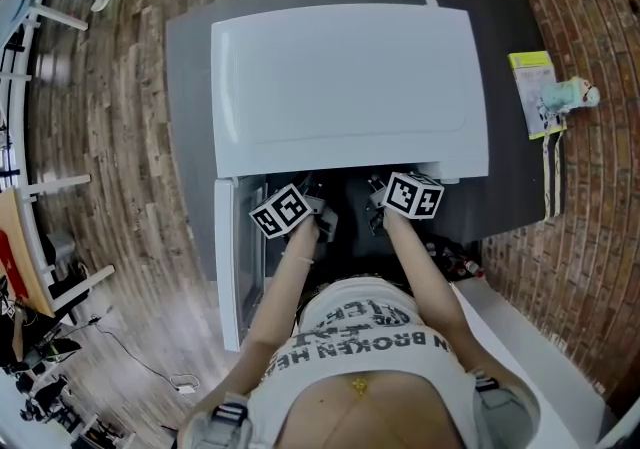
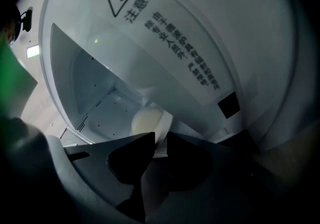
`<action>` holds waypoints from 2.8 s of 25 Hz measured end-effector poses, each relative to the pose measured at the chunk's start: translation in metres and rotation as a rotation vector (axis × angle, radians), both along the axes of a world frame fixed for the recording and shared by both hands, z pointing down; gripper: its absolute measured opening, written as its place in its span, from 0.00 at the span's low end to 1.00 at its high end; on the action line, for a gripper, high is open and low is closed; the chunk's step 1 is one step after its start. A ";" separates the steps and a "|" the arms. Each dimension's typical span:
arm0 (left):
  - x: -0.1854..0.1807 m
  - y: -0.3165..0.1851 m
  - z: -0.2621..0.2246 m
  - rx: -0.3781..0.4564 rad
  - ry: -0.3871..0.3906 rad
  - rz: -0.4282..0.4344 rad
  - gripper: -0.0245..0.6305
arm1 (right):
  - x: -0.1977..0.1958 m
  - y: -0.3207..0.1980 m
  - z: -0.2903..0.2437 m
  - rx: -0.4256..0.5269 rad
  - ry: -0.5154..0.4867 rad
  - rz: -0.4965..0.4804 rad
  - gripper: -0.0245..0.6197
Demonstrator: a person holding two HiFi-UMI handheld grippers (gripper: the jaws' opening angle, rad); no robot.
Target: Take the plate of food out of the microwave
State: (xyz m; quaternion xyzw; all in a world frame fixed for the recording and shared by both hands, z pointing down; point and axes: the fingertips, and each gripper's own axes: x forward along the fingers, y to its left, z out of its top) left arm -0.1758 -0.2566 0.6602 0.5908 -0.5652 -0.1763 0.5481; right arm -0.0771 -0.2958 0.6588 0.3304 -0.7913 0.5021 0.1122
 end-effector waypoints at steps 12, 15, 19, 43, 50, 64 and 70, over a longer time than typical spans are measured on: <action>0.001 0.008 -0.008 0.030 0.050 -0.013 0.11 | 0.002 0.006 -0.006 -0.035 -0.061 0.026 0.14; 0.003 0.011 -0.010 0.042 0.038 -0.003 0.11 | 0.004 0.010 -0.007 -0.038 -0.062 0.026 0.14; 0.005 0.014 -0.012 0.055 0.014 0.012 0.11 | 0.006 0.014 -0.008 -0.033 -0.060 0.023 0.14; 0.015 0.039 -0.026 0.078 0.008 -0.001 0.11 | 0.014 0.035 -0.022 0.008 -0.063 -0.005 0.14; 0.016 0.052 -0.030 0.089 0.007 0.009 0.11 | 0.014 0.049 -0.029 0.013 -0.063 -0.002 0.14; 0.020 0.073 -0.036 0.109 0.020 0.085 0.11 | 0.022 0.077 -0.035 0.039 -0.051 0.066 0.14; 0.021 0.082 -0.035 0.125 -0.003 0.146 0.11 | 0.028 0.093 -0.035 0.051 -0.064 0.150 0.14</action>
